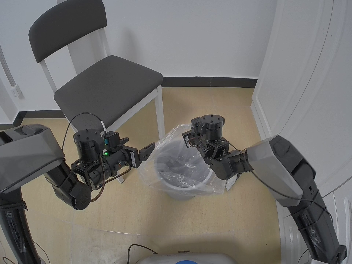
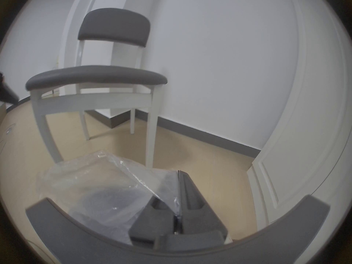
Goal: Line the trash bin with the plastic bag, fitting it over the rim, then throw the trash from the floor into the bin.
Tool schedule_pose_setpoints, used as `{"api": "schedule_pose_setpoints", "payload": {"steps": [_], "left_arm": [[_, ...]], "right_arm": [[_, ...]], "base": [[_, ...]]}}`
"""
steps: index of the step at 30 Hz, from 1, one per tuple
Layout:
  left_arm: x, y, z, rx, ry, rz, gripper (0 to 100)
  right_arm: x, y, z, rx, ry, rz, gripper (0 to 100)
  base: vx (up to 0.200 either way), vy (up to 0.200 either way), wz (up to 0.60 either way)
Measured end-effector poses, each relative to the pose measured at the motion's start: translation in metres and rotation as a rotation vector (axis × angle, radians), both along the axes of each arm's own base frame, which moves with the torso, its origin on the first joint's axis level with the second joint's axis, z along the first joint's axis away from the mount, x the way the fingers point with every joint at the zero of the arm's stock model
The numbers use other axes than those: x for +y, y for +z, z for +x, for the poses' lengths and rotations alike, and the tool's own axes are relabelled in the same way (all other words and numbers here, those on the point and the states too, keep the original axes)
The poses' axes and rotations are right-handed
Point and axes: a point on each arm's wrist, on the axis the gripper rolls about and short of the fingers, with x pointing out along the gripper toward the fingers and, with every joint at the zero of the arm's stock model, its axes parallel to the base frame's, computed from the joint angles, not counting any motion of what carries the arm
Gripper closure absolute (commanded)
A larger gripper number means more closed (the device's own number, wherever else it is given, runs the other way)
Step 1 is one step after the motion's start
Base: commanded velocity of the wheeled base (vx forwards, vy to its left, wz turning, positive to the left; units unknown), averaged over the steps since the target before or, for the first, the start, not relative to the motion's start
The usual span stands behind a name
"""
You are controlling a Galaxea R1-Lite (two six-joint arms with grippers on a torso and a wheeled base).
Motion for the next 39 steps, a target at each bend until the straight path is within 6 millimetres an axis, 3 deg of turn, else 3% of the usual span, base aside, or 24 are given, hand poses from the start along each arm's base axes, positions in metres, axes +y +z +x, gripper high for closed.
{"api": "schedule_pose_setpoints", "payload": {"steps": [9,15,16,30,39], "left_arm": [[0.001,-0.002,0.003,0.002,0.007,0.001,0],[0.001,-0.003,0.004,0.002,0.008,0.001,0],[0.001,-0.003,0.004,0.002,0.008,0.001,0],[-0.001,-0.008,0.003,0.013,0.001,0.005,0],[-0.001,-0.013,0.003,0.027,-0.001,0.011,0]], "right_arm": [[0.001,-0.039,0.017,0.015,-0.046,0.063,100],[-0.005,-0.037,0.021,-0.049,-0.056,0.142,100],[-0.006,-0.036,0.022,-0.064,-0.056,0.152,0],[-0.008,-0.03,0.021,-0.172,-0.001,0.223,0],[-0.019,-0.045,0.003,-0.026,0.006,0.144,0]], "base": [[0.0,0.0,0.0],[0.0,0.0,0.0],[0.0,0.0,0.0],[0.0,0.0,0.0],[0.0,0.0,0.0]]}}
